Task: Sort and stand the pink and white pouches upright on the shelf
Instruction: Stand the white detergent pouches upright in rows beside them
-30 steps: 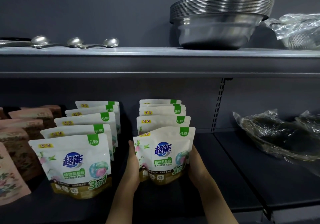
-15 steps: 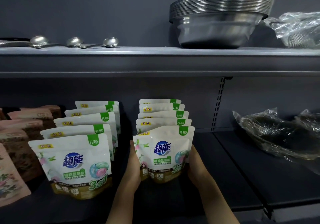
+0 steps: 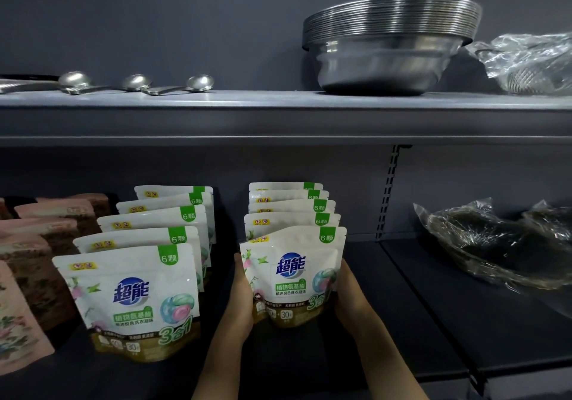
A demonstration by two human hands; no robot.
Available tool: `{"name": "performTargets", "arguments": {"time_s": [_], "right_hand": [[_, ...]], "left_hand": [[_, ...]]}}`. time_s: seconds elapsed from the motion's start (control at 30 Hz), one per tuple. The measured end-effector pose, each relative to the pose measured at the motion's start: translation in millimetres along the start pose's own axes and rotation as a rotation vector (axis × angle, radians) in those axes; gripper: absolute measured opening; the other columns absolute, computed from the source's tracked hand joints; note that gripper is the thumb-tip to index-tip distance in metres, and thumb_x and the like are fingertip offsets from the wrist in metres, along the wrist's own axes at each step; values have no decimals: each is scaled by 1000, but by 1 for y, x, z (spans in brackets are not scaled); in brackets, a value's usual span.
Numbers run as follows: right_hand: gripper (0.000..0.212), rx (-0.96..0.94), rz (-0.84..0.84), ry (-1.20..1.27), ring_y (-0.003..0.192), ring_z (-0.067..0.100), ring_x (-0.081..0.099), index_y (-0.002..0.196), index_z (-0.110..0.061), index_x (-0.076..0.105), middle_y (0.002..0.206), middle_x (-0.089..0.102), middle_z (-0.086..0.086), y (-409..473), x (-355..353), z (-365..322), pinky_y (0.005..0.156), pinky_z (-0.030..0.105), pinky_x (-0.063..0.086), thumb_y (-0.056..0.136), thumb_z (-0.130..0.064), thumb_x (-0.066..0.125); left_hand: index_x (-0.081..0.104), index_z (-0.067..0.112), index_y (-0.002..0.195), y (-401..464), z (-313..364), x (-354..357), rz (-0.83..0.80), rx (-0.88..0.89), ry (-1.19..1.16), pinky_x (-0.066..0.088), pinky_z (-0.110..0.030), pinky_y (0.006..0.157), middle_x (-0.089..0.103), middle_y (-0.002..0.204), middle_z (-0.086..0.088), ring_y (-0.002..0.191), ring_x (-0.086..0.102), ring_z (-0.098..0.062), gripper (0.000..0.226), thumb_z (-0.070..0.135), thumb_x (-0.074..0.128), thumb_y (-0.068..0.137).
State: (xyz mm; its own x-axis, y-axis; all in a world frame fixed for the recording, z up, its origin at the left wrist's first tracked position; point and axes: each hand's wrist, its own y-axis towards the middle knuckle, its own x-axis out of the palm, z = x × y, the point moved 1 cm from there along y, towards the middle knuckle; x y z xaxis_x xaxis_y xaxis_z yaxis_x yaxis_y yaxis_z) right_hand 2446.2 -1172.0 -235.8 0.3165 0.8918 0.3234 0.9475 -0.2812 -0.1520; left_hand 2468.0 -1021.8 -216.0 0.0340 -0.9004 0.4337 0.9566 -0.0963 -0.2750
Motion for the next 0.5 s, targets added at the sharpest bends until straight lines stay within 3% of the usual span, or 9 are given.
{"name": "performTargets", "arguments": {"time_s": [0.07,0.17,0.23,0.3,0.37,0.43,0.5], "right_hand": [[40,18,-23,17,70,11,55,134,1,44,82,58,-3,0,-5,1,66,26,43,102,-19,33],[40,13,12,-30,74,11,56,136,-1,43,85,59,-3,-6,1,-7,68,26,45,102,-21,34],[53,-19,11,-45,80,16,61,137,3,41,90,63,4,-10,5,-11,65,23,47,98,-33,44],[78,-36,1,-40,97,32,65,133,6,46,101,67,21,-13,3,-13,64,21,54,85,-55,56],[54,-13,-49,-14,93,27,70,117,-10,63,98,74,12,-18,-1,-14,68,26,58,96,-52,35],[53,3,-81,20,88,21,73,106,-19,66,96,76,7,-19,-6,-15,77,35,57,100,-46,21],[54,-12,-75,47,93,24,72,111,-19,66,100,75,9,-23,-7,-18,88,42,53,101,-46,21]], "left_hand": [[51,10,131,-1,2,0,8,-21,-11,45,-46,95,57,129,-15,110,57,-36,56,46,22,99],[50,6,130,-5,7,2,-22,-18,-24,46,-36,74,58,120,-14,87,60,-30,58,44,19,100],[51,7,129,-4,7,1,-46,-21,-16,47,-39,79,56,127,-18,101,58,-34,60,46,17,100],[55,11,124,-4,6,-2,-52,-13,24,44,-41,89,60,121,-15,110,55,-34,61,50,15,98],[60,16,110,-4,9,-6,-58,6,58,46,-37,85,66,102,-9,96,60,-29,61,53,14,97],[65,21,92,-6,15,-6,-70,45,109,48,-34,78,69,89,-1,81,62,-20,63,57,13,95],[64,28,82,-5,22,-5,-64,86,170,47,-31,76,70,76,2,75,61,-14,63,58,11,95]]}}
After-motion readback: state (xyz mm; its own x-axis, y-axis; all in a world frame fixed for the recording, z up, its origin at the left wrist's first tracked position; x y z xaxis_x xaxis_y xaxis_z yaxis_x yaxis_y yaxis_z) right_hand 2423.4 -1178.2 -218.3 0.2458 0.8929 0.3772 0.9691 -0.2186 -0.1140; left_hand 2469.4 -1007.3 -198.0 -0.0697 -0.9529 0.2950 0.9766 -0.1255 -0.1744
